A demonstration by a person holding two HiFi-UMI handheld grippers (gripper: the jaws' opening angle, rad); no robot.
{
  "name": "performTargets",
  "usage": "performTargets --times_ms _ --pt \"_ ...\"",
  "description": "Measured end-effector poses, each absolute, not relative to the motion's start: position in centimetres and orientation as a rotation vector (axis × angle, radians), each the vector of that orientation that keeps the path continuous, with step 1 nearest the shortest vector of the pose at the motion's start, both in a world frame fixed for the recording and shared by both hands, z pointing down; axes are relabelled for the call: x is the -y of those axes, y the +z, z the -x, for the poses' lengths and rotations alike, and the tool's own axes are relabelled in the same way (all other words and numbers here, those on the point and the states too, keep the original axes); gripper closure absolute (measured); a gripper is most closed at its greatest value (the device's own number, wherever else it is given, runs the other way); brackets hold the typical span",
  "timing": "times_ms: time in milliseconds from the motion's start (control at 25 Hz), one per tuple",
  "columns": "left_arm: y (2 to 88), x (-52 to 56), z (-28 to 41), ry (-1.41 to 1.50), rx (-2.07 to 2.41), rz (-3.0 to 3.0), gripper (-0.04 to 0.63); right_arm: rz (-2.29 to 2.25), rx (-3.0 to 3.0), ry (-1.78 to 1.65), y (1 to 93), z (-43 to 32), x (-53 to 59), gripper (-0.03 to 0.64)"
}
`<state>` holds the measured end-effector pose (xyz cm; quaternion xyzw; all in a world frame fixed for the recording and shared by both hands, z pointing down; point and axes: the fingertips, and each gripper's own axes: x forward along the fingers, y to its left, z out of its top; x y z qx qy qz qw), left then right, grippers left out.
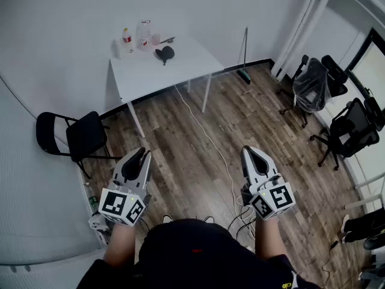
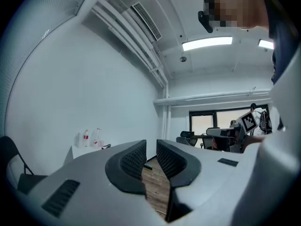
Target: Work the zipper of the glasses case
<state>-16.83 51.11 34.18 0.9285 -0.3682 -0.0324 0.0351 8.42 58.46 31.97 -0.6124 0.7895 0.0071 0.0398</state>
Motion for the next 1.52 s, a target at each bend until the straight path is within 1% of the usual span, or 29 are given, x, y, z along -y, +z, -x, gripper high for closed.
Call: performTargets --times_ms 320,1040,1240,1520 --pt "33.9 -51.4 16.5 -0.09 1.115 -2.862 0.511 1.884 -2.429 0.017 32.1 -8.4 -58.7 0.597" --pt "34.8 -53.3 13.9 -0.049 1.131 -2.837 0.511 1.826 -2.408 -0.053 33.1 -11.9 -59.5 0.597" --pt "35.0 -54.0 11.7 -0.041 1.164 -2.821 0.511 1.851 -2.423 -0.001 33.5 -14.3 -59.9 0.597" --pt "34.8 -54.9 8.3 -0.083 1.211 -2.77 0.511 1.81 -2.409 -0.058 34.5 -19.1 -60.7 0.597"
